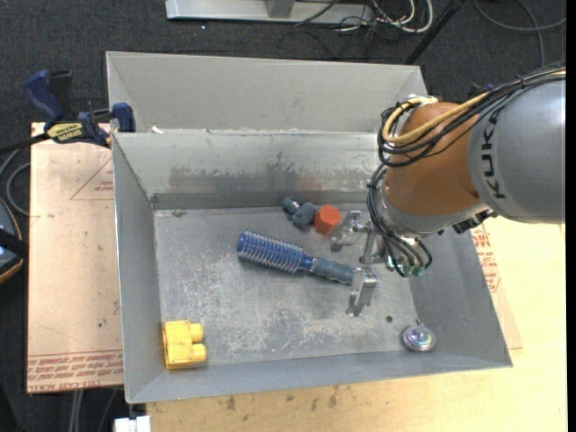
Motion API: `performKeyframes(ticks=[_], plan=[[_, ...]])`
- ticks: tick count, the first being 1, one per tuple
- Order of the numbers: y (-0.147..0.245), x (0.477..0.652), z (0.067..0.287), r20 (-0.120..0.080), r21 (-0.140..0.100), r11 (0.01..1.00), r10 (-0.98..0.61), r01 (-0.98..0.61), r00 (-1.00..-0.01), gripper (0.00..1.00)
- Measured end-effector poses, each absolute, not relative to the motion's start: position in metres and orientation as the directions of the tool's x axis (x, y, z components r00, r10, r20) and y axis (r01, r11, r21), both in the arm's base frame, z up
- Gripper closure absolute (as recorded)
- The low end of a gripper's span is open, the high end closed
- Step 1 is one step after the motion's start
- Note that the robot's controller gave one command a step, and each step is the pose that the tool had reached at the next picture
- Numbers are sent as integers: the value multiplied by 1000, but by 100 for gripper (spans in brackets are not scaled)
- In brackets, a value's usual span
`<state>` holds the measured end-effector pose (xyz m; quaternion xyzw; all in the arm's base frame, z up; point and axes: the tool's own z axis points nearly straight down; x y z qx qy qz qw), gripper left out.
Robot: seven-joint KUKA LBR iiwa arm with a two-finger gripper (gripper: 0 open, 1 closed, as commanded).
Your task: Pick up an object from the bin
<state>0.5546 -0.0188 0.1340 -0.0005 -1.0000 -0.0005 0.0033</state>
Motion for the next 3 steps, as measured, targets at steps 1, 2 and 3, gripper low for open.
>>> performKeyframes(ticks=[1,2,3], plan=[[-1,569,71,-14,0,999,-38,-38,-999,0],[-1,571,75,-20,0,999,-38,-38,-999,100],[-17,580,205,-9,-2,984,-179,-179,-984,100]])
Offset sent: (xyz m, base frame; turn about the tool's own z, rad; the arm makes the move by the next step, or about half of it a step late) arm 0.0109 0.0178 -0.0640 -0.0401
